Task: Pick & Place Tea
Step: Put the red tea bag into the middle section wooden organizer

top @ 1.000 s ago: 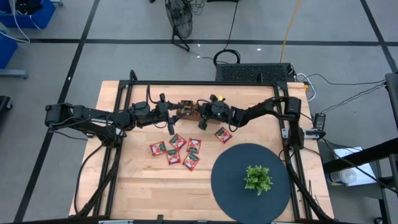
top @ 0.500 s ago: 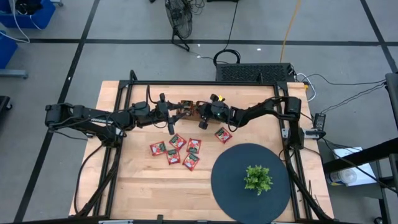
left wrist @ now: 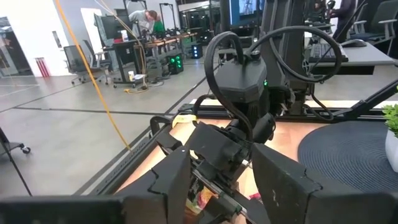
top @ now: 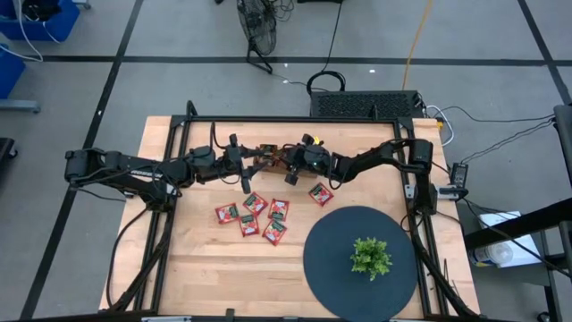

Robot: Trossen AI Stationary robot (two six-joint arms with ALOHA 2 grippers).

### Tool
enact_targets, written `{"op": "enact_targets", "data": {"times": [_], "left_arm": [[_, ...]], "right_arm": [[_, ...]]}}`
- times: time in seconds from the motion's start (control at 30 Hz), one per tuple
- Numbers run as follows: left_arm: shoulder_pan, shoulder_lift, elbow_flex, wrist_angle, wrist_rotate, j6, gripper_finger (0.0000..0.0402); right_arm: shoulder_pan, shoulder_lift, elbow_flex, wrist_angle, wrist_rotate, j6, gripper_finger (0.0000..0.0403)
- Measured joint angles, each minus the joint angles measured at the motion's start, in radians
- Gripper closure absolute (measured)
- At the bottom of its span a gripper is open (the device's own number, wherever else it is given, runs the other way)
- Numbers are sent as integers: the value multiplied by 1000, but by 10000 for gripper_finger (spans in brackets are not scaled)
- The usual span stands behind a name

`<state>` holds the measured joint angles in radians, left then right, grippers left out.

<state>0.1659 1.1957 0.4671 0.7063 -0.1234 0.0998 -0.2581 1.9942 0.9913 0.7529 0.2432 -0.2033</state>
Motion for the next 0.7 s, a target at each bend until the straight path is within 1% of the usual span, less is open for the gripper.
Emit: {"op": "enact_targets", "data": {"times": [0.07, 0.17, 0.27, 0.37, 0.53, 0.6, 0.63, 0.7], "left_arm": [[0, 0, 0, 0, 0, 0, 223], [0, 0, 0, 0, 0, 0, 224], [0, 0, 0, 0, 0, 0, 228], [0, 0, 0, 0, 0, 0, 233], [0, 0, 0, 0, -1, 0, 242], [0, 0, 0, 0, 0, 0, 244], [0, 0, 0, 0, -1, 0, 245], [0, 0, 0, 0, 0, 0, 243]], "right_arm": [[2, -2, 0, -3, 32, -7, 234], [13, -18, -1, -44, 105, -16, 234], [29, -30, -1, -86, 152, -29, 234], [42, -54, -2, -115, 179, -58, 234], [51, -126, -2, -168, 173, -133, 234], [48, -170, 13, -247, 147, -179, 234], [41, -193, 34, -320, 127, -203, 234], [19, -225, 117, -525, 86, -219, 234]]}}
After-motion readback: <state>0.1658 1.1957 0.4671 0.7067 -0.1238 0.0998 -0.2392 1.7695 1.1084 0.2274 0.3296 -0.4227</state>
